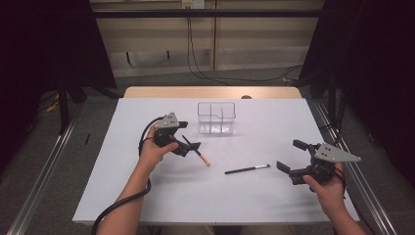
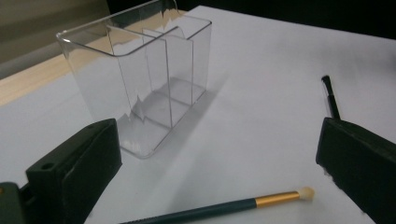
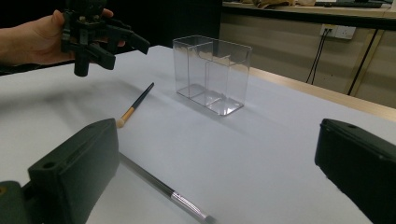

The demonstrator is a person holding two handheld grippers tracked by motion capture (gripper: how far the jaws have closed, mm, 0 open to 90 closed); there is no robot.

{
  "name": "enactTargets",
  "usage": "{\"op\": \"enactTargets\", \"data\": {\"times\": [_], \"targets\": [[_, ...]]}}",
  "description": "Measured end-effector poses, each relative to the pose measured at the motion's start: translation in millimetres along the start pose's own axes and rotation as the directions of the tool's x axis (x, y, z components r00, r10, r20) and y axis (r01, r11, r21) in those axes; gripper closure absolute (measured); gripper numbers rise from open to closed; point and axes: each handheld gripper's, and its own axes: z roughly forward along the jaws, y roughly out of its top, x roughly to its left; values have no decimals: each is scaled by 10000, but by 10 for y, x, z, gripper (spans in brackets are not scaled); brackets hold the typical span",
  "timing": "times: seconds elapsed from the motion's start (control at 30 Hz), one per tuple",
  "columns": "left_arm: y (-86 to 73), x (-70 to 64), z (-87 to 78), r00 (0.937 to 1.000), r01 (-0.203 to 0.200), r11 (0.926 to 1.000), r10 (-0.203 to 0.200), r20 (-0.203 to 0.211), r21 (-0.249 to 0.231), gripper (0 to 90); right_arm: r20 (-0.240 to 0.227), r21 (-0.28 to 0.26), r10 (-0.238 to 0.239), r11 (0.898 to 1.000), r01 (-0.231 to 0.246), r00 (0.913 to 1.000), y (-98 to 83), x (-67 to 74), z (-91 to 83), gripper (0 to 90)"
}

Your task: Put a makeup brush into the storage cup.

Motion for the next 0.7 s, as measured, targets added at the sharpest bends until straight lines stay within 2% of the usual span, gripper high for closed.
{"op": "enactTargets", "data": {"times": [0.1,0.17,0.23,0.27,0.37,0.4,0.47,0.5,0.53,0.57,0.6,0.63,0.67,0.7], "targets": [[4,16,42,10000,15,9977,-18,39,673,0,-8,17,1,10000,-1,10000,-2,2,1,0],[0,12,83,10000,-34,9923,38,-31,1239,0,-16,24,-7,10000,7,10000,-3,1,1,0],[-13,1,124,9998,-222,9809,213,66,1933,0,-7,26,-17,10000,17,10000,-3,-1,0,0],[-18,-4,138,9990,-437,9715,425,100,2331,0,14,0,-9,10000,9,10000,-3,-1,0,0],[-27,-12,168,9983,-580,9591,549,191,2770,0,2,0,-22,10000,22,10000,-1,-2,-1,0],[-25,-7,175,9987,-508,9561,476,179,2885,0,-2,2,-16,10000,16,10000,-1,-1,0,0],[-21,-4,182,9990,-439,9545,394,211,2948,0,-11,9,-6,10000,6,10000,-2,-1,1,0],[-14,-2,203,9981,-609,9420,563,233,3301,0,-18,17,-8,10000,8,10000,-1,1,3,1],[-12,-1,208,9976,-688,9361,619,312,3450,0,-30,4,-6,10000,6,10000,-1,1,4,1],[-12,-1,208,9976,-688,9361,619,312,3450,0,-26,5,-6,10000,6,10000,-1,1,3,1],[-7,1,235,9959,-895,9206,786,440,3801,0,-19,3,-4,10000,4,10000,-1,1,4,1],[-2,0,249,9955,-936,9123,795,520,3986,0,-33,6,0,10000,0,10000,-1,-1,4,1],[-2,0,249,9955,-936,9123,795,520,3986,0,-27,9,0,10000,0,10000,-2,-3,5,1],[-3,-3,286,9957,-904,9054,735,564,4147,0,-13,5,10,10000,-10,10000,-3,-4,6,1]]}}
